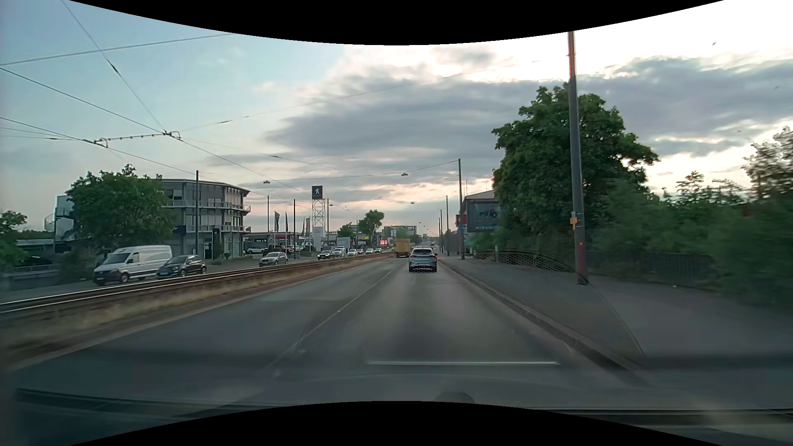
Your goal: Follow the waypoints while adhering to traffic rules and regulations
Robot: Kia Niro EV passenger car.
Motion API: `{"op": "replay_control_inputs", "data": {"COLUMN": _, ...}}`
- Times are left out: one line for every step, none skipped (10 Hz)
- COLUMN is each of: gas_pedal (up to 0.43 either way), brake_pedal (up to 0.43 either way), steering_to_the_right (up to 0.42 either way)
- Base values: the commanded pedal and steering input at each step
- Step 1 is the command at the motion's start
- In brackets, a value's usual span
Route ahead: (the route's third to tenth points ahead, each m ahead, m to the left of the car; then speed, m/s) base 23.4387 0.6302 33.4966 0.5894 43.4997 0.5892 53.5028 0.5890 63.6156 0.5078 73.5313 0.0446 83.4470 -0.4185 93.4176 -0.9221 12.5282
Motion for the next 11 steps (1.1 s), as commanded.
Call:
{"op": "replay_control_inputs", "data": {"gas_pedal": 0.039, "brake_pedal": 0.0, "steering_to_the_right": -0.001}}
{"op": "replay_control_inputs", "data": {"gas_pedal": 0.039, "brake_pedal": 0.0, "steering_to_the_right": -0.001}}
{"op": "replay_control_inputs", "data": {"gas_pedal": 0.028, "brake_pedal": 0.0, "steering_to_the_right": -0.001}}
{"op": "replay_control_inputs", "data": {"gas_pedal": 0.0, "brake_pedal": 0.0, "steering_to_the_right": -0.001}}
{"op": "replay_control_inputs", "data": {"gas_pedal": 0.0, "brake_pedal": 0.0, "steering_to_the_right": -0.001}}
{"op": "replay_control_inputs", "data": {"gas_pedal": 0.0, "brake_pedal": 0.0, "steering_to_the_right": -0.001}}
{"op": "replay_control_inputs", "data": {"gas_pedal": 0.0, "brake_pedal": 0.0, "steering_to_the_right": -0.001}}
{"op": "replay_control_inputs", "data": {"gas_pedal": 0.0, "brake_pedal": 0.0, "steering_to_the_right": -0.002}}
{"op": "replay_control_inputs", "data": {"gas_pedal": 0.0, "brake_pedal": 0.0, "steering_to_the_right": -0.004}}
{"op": "replay_control_inputs", "data": {"gas_pedal": 0.0, "brake_pedal": 0.0, "steering_to_the_right": -0.004}}
{"op": "replay_control_inputs", "data": {"gas_pedal": 0.0, "brake_pedal": 0.0, "steering_to_the_right": -0.005}}
